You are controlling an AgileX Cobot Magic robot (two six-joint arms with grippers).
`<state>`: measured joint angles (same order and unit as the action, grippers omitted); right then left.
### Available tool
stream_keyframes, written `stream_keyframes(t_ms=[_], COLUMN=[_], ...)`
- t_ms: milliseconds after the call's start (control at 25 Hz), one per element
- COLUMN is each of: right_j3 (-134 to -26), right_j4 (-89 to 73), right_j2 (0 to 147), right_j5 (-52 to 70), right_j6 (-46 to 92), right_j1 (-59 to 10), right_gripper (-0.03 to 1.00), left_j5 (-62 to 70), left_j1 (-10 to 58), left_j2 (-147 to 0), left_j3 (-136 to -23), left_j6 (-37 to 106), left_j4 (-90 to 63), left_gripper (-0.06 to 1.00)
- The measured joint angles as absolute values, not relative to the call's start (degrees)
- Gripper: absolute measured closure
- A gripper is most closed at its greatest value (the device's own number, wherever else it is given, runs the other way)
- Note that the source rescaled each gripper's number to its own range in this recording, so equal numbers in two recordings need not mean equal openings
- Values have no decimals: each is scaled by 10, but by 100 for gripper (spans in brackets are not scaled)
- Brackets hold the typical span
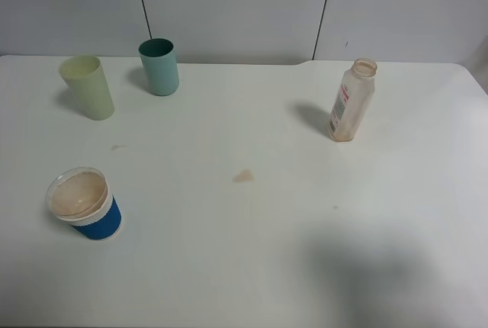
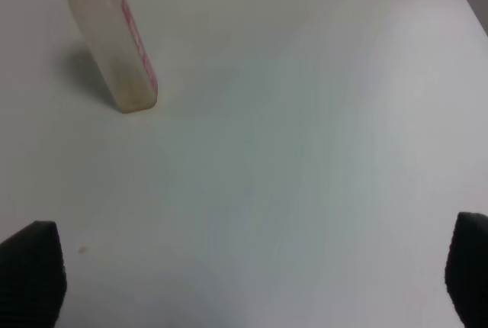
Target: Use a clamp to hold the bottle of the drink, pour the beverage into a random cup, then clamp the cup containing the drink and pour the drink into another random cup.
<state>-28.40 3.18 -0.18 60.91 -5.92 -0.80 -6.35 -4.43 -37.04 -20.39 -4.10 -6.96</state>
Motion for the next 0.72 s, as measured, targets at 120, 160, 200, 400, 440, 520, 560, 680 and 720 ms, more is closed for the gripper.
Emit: stream_keyframes(t_ms=[120, 160, 200, 400, 440, 520, 560, 680, 720], right_j3=[-284, -284, -284, -284, -284, -284, -284, -284, -284], right_j4=[32, 32, 32, 32, 32, 32, 32, 32, 32], right_j2=[-2, -2, -2, -2, -2, -2, -2, -2, -2], right_j5=[609, 609, 609, 609, 609, 609, 609, 609, 609], right_j6=[-59, -59, -59, -59, -59, -59, -59, -59, -59], right_j1=[-8, -8, -8, -8, -8, -8, -8, -8, -8], right_gripper=[-3, -3, -3, -3, -3, -3, -3, -3, -3], left_j5=[15, 34, 58, 168, 184, 218, 232, 286, 301], left_j1=[-44, -44, -44, -44, -44, -44, -44, -44, -44], left_j2=[-316, -304, -287, -217, -209, -193, -186, -166, -161], left_j3=[-204, -204, -204, -204, -206, -215, -221, -246, -252], left_j6=[-41, -41, -41, -41, -41, -41, -41, -41, -41], left_j4=[-76, -76, -77, -78, -78, -78, -78, -64, -59], left_gripper=[-6, -6, -6, -6, -6, -6, -6, -6, -6])
